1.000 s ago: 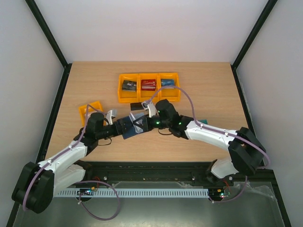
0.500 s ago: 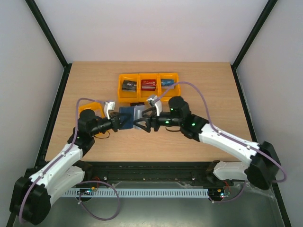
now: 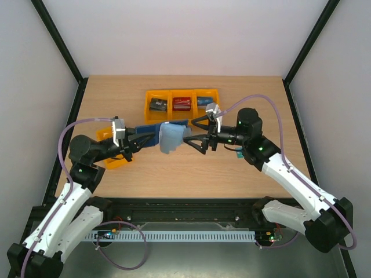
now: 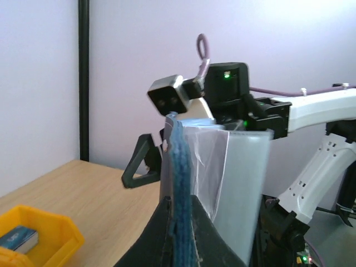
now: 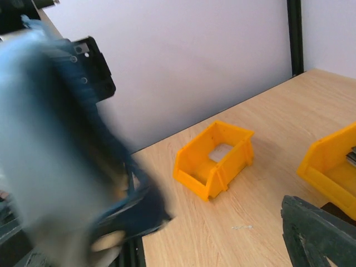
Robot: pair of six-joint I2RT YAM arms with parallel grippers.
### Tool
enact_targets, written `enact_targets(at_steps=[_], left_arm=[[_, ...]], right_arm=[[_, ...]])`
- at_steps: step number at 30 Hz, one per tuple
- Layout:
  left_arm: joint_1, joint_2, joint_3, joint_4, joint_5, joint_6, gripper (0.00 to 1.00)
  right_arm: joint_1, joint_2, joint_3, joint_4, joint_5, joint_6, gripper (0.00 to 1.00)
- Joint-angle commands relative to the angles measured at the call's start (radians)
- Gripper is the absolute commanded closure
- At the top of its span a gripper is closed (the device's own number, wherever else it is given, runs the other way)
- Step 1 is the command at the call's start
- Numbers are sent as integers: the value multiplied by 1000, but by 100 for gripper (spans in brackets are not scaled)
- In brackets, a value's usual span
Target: Take the credit cards out of the card holder
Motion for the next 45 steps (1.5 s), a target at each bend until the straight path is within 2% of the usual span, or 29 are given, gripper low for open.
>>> enact_targets(at_steps=[1, 6, 14, 16, 21, 23, 24, 25, 26, 28, 29, 31, 36, 38, 40, 45], left_arm=[[3, -10, 38, 63, 61, 32, 98], [4, -15, 35, 77, 71, 26, 98], [4, -21, 18, 92, 54, 3, 98], [3, -24, 5, 98, 41, -10, 98], [3, -29, -32, 98, -13, -48, 98], [4, -32, -43, 93, -29, -55, 98], [3, -35, -47, 87, -35, -51, 98], [3, -38, -51, 74, -41, -40, 96], [4, -42, -55, 54, -53, -22, 85], [4, -52, -67, -3, -105, 33, 47], [3, -56, -73, -20, -136, 60, 36], [2, -58, -95, -29, -195, 99, 31], [0, -43, -113, -86, -314, 191, 3], [-3, -37, -114, -100, -341, 212, 1], [-5, -29, -116, -104, -374, 225, 1], [-5, -17, -123, -119, -418, 240, 1]], right_arm=[[-4, 40, 36, 31, -54, 10, 1], [15, 76, 35, 138, -55, 84, 5], [159, 109, 79, 193, -13, 76, 12], [182, 125, 89, 213, 1, 102, 25], [243, 166, 123, 219, 57, 127, 69], [250, 178, 136, 211, 84, 145, 92], [251, 179, 138, 205, 124, 156, 98], [250, 176, 138, 192, 170, 160, 98], [251, 170, 141, 171, 219, 158, 98], [251, 158, 147, 120, 334, 150, 98], [251, 155, 150, 100, 378, 150, 98], [255, 170, 165, 61, 470, 161, 98], [342, 269, 273, -128, 826, 138, 98], [372, 289, 302, -153, 910, 132, 98], [398, 301, 314, -147, 922, 127, 98], [440, 338, 355, -168, 878, 80, 98]])
